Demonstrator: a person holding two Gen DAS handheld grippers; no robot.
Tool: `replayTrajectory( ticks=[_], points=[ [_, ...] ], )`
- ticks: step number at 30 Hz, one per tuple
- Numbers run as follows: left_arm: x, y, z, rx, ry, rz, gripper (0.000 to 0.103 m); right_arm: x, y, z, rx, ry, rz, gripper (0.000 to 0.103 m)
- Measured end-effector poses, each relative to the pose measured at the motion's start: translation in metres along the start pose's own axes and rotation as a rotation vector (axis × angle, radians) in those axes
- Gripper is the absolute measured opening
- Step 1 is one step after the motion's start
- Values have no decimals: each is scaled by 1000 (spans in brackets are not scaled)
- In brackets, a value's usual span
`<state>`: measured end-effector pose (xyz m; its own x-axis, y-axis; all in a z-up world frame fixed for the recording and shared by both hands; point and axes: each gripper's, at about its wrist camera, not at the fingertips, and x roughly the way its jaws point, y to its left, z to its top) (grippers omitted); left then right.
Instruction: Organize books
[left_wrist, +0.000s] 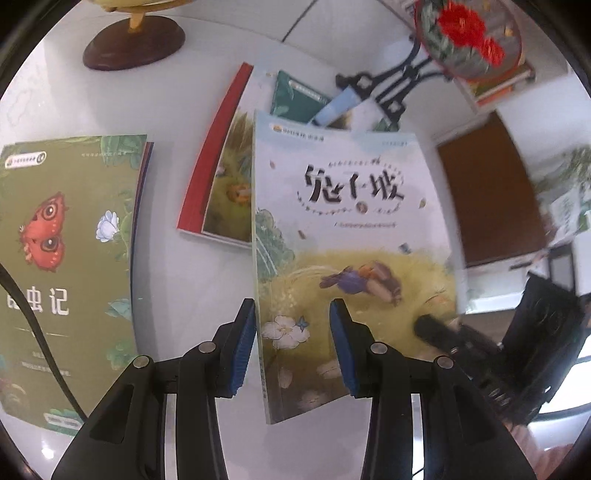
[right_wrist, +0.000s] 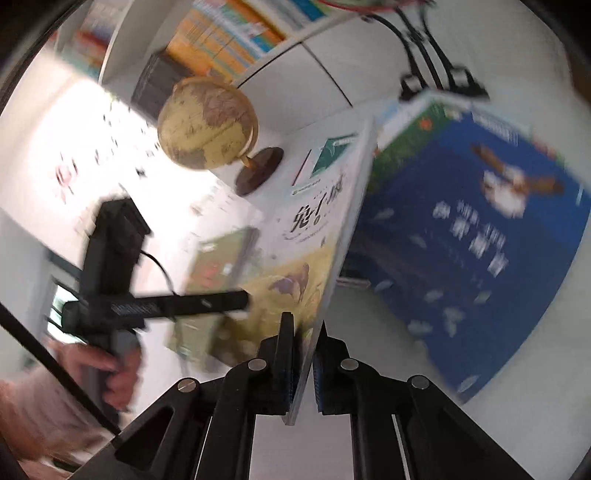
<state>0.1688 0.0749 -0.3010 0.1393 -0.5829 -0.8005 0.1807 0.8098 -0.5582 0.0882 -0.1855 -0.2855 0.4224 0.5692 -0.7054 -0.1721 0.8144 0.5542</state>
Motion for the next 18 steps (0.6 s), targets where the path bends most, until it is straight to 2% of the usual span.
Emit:
replayTrajectory(
  ticks=[9,13,18],
  points=[
    [-29,-3,3,17,-94,-56,36,-7,26,-1,-91,-17,-74,10],
    [-42,2,4,20,-123,-46,36,-7,44,4,-126,-28,-86,10],
    [-73,30,-2,0,-169,-12,36,9,74,9,-147,-23,-69,10]
  ],
)
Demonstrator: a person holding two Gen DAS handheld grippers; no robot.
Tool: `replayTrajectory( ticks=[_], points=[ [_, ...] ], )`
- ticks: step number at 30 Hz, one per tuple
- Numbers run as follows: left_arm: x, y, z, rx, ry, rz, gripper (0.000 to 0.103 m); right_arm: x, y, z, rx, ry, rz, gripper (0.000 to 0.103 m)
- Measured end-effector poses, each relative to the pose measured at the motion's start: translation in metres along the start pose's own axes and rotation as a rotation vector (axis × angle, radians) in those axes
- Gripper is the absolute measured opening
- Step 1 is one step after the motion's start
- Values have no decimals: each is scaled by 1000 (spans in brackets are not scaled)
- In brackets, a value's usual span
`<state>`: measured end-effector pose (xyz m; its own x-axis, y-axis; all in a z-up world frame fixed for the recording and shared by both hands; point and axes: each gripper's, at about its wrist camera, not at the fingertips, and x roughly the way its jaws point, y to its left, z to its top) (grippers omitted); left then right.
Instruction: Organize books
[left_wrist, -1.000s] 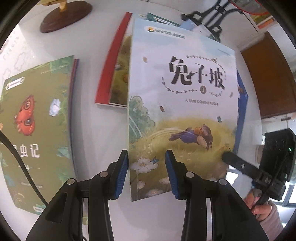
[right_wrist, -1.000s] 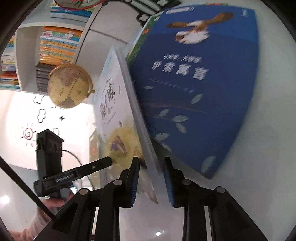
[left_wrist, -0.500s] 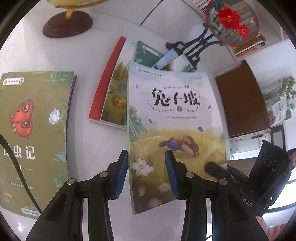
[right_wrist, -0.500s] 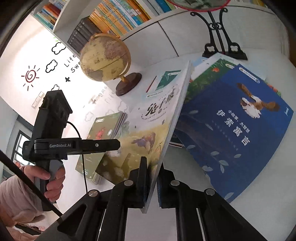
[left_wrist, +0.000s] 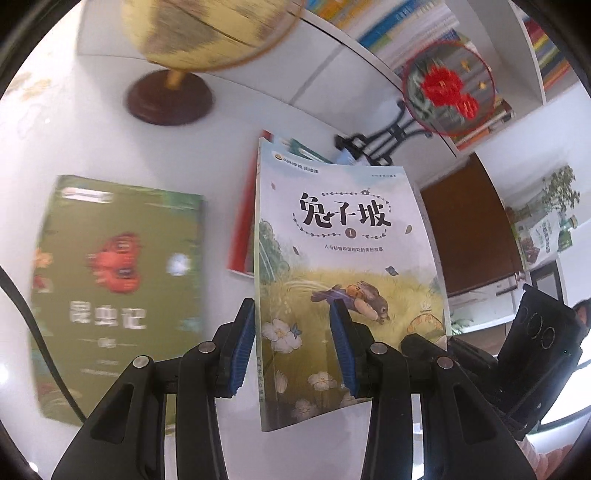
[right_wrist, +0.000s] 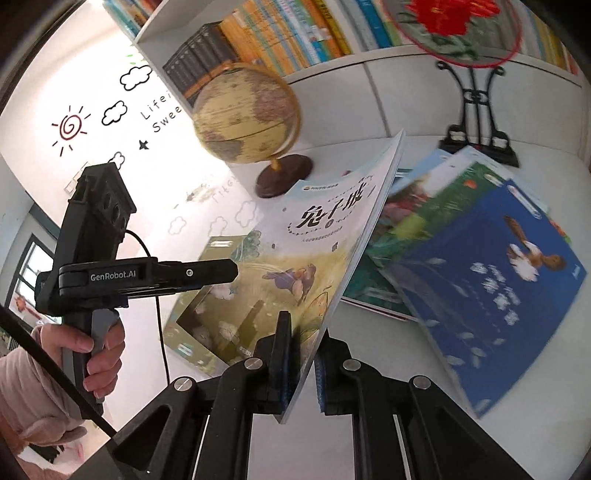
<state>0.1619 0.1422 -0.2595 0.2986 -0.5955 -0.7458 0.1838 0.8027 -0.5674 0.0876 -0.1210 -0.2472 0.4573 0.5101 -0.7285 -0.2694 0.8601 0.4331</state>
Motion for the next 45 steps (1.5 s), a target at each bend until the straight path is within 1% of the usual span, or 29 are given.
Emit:
replayTrajectory(
  ticks=[4,8,13,15,19,23,26,30,41,45],
  points=[
    [-22,30,-1,-35,-20,39,36,20,35,3,-31,7,27,10],
    [-43,60,-4,-72,-40,94,36,40,66,2,-55,13,56,10],
    [-58,89,-8,-90,-24,171,36,70,101,0,-70,32,85,10],
    [-60,95,-8,-98,-14,184,36,78,108,-1,-71,36,90,11],
    [-64,103,-6,-95,-21,183,36,89,117,-2,-68,40,92,11],
    [-61,107,-5,-98,-18,179,36,91,118,1,-53,39,84,11],
    [-59,106,-6,-94,-17,182,36,92,121,1,-53,52,69,11],
    [-60,111,-6,-108,-20,164,36,95,123,0,-46,65,60,11],
    [-66,124,-4,-122,-35,151,36,110,131,4,-50,95,52,12],
    [-66,127,-4,-119,-42,157,36,116,133,4,-54,106,51,12]
  ],
)
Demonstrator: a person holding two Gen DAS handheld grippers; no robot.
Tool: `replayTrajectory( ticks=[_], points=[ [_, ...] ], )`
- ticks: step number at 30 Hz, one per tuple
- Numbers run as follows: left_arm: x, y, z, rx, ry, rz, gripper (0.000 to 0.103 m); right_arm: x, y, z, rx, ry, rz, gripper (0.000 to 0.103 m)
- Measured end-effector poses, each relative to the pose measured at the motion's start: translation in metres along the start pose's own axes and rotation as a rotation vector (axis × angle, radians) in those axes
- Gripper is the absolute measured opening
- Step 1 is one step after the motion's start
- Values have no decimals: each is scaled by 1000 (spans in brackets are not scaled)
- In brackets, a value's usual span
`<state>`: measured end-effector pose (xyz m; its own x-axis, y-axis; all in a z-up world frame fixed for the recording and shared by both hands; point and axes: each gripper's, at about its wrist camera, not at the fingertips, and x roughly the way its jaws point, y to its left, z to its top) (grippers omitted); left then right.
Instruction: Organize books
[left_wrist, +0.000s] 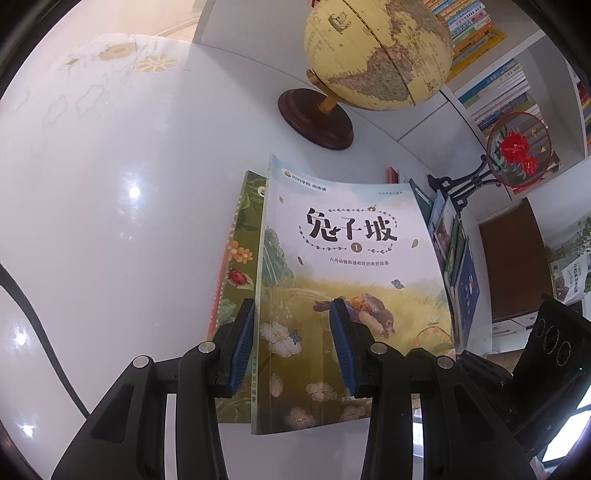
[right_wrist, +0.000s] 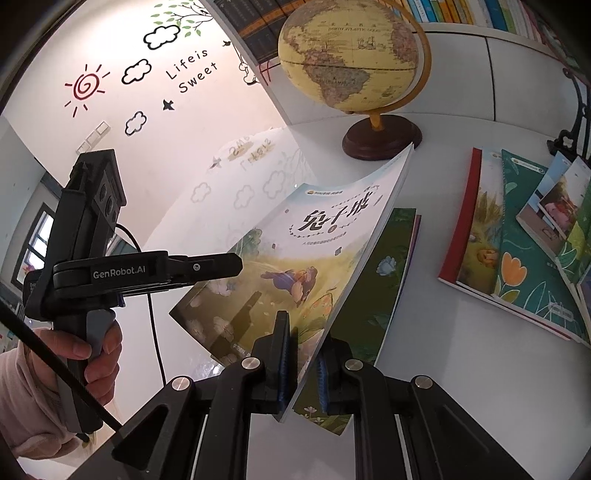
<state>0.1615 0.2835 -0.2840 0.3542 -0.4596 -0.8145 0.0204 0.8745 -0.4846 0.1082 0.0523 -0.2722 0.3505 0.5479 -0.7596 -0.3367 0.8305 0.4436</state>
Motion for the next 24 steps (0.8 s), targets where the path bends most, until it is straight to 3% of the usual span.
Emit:
replayTrajectory(
  ticks=[11,17,22,24],
  points=[
    [8,7,1,-4,15,3,36,19,-2,1,13,46,-15,13],
    [12,5,-13,8,38,11,36,32,-15,-7,80,114,-29,13],
    [13,6,-23,26,51,53,36,40,-18,-8,95,158,-33,13],
    [15,9,-25,14,58,75,42,42,-16,-8,94,169,-33,13]
  ],
)
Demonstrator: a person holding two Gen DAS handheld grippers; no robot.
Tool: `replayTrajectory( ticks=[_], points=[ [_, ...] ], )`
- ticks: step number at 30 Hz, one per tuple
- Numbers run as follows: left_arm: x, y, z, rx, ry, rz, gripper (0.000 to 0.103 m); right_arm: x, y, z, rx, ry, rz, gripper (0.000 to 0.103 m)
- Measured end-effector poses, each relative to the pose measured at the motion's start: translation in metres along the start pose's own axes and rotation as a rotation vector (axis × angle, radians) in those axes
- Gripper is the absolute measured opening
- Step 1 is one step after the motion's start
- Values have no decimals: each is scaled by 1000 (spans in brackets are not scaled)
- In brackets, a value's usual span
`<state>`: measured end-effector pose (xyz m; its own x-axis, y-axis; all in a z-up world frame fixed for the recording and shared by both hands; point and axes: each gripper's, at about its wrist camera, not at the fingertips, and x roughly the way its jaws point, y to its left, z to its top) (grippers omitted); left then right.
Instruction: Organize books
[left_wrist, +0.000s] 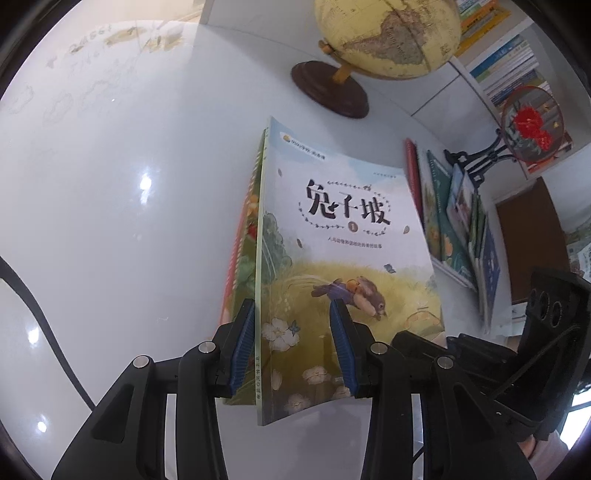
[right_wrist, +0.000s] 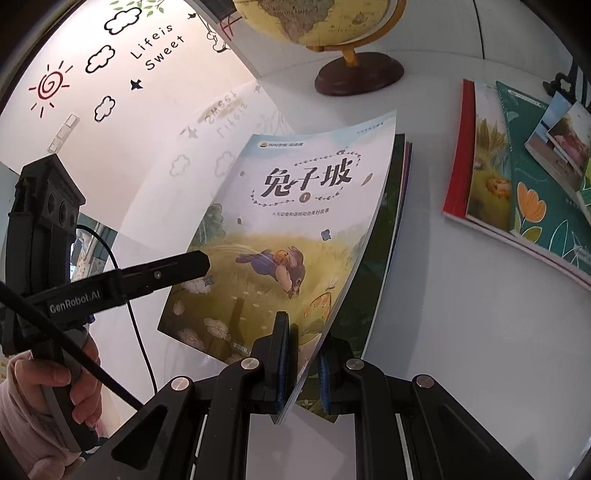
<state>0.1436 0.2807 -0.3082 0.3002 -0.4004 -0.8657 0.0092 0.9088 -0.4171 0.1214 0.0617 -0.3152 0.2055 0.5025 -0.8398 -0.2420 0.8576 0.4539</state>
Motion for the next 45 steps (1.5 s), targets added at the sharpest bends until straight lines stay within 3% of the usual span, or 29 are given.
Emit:
replayTrajectory(
  ticks=[2,5,9,14,28,39,45],
  points=[
    [0,2,0,-12,-5,37,53,2,-2,3,3,10,-2,15],
    [0,-1,2,-9,-9,93,70,8,-4,5,39,64,11,31],
    [-1,-10,1,25,-11,120,70,6,-7,2,72,77,19,54],
    [0,-25,-5,66,0,117,70,-5,-17,-4,96,71,-25,54],
    [14,-99,-9,163,21,73,70,-68,-93,-38,318,-33,-62,54],
    [49,-193,-4,300,80,34,70,-128,-158,-55,382,-131,-124,54],
    [77,-258,14,419,86,27,70,-166,-203,-71,446,-245,-241,54]
  ],
)
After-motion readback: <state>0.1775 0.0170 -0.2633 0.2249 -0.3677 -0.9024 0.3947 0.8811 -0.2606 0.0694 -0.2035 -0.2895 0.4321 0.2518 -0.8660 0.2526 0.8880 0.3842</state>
